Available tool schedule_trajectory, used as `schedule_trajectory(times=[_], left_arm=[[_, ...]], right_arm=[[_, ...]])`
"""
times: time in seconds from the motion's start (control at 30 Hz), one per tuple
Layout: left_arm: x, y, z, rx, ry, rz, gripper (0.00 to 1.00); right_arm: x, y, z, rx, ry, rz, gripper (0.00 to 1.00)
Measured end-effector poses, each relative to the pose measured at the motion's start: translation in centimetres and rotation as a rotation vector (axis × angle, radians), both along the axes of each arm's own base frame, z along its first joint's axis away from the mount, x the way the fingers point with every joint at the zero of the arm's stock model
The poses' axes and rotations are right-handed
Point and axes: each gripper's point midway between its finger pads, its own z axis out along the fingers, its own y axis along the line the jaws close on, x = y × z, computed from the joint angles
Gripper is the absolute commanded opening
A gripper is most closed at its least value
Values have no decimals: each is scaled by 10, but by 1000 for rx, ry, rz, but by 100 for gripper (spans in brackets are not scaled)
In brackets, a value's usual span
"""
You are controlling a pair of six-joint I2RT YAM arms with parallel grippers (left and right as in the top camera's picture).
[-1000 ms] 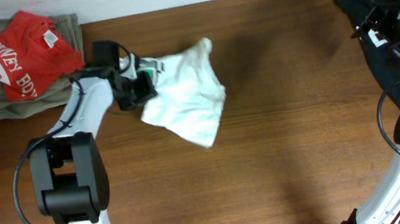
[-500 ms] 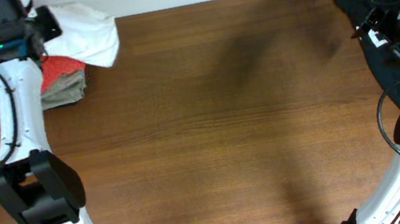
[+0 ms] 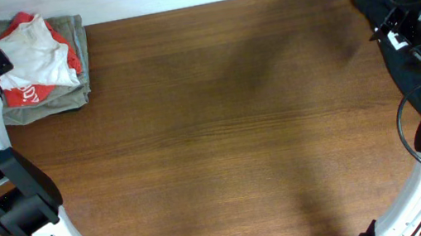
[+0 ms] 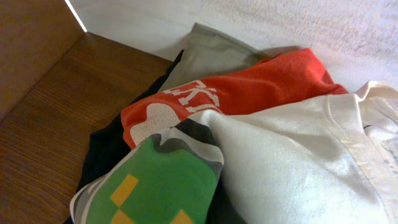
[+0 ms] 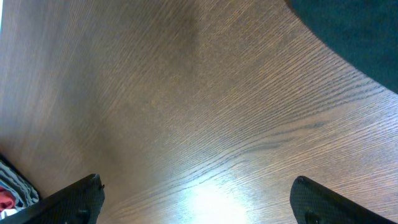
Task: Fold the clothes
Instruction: 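Carry the bundle to the top-left clothes stack and release it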
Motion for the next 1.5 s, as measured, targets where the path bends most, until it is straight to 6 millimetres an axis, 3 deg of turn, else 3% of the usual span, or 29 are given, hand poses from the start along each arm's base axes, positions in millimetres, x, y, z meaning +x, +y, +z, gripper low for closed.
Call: schedule_trajectory(times=[0.03, 0.07, 0.1, 0.13, 0.4, 0.43, 0.47, 0.53, 0.6, 0.63, 0.67, 0.73, 0.77, 0.83, 0.9, 1.03, 1.07, 1.17, 1.2, 1.23, 1.27, 1.3, 1.4, 1.5], left_arm=[[-2, -1, -2, -4, 10, 0, 38], [-3, 0, -4, -3, 20, 1, 56], [-5, 0, -5, -4, 30, 4, 61], [-9, 0, -9, -7, 53, 5, 72], [-29, -6, -31, -75, 162, 30, 74], [-30, -7, -32, -81, 164, 34, 80], [-31, -7, -33, -87, 171, 37, 80], [-41, -9, -37, -102, 217, 50, 80], [-64, -6, -35, -111, 306, 130, 79], [-71, -4, -27, -107, 321, 164, 77], [-91, -10, -13, -135, 367, 198, 77], [-104, -27, 21, -192, 340, 174, 78], [-100, -37, 55, -217, 250, 135, 80], [-83, -32, 79, -186, 143, 118, 80], [-72, -24, 64, -167, 148, 119, 80], [-57, -16, -7, -193, 246, 124, 79], [-55, -14, -16, -210, 249, 134, 79], [-43, -16, -17, -263, 196, 94, 79], [-39, -17, -21, -270, 187, 84, 63], [-34, -17, -30, -277, 184, 75, 38], [-32, -17, -38, -282, 192, 69, 6], [-31, -18, -50, -287, 210, 58, 0], [-42, -27, -62, -331, 281, 34, 1], [-67, -51, -30, -432, 363, 9, 1]], right_arm=[[0, 0, 0, 0, 0, 0, 99], [0, 0, 0, 0, 0, 0, 99], [0, 0, 0, 0, 0, 0, 99], [0, 0, 0, 0, 0, 0, 99], [0, 0, 0, 0, 0, 0, 99], [0, 0, 0, 0, 0, 0, 99], [0, 0, 0, 0, 0, 0, 99], [0, 0, 0, 0, 0, 0, 99], [0, 0, 0, -1, -1, 1, 99], [0, 0, 0, 0, 0, 0, 99], [0, 0, 0, -1, -2, 1, 99], [0, 0, 0, -1, -1, 0, 99], [0, 0, 0, 0, 0, 0, 99], [0, 0, 0, 0, 0, 0, 99], [0, 0, 0, 0, 0, 0, 99], [0, 0, 0, 0, 0, 0, 99], [0, 0, 0, 0, 0, 0, 99], [0, 0, 0, 0, 0, 0, 99], [0, 0, 0, 0, 0, 0, 99], [0, 0, 0, 0, 0, 1, 99], [0, 0, 0, 0, 0, 0, 99], [0, 0, 0, 0, 0, 0, 99], [0, 0, 0, 0, 0, 1, 99], [0, 0, 0, -1, -1, 0, 99]])
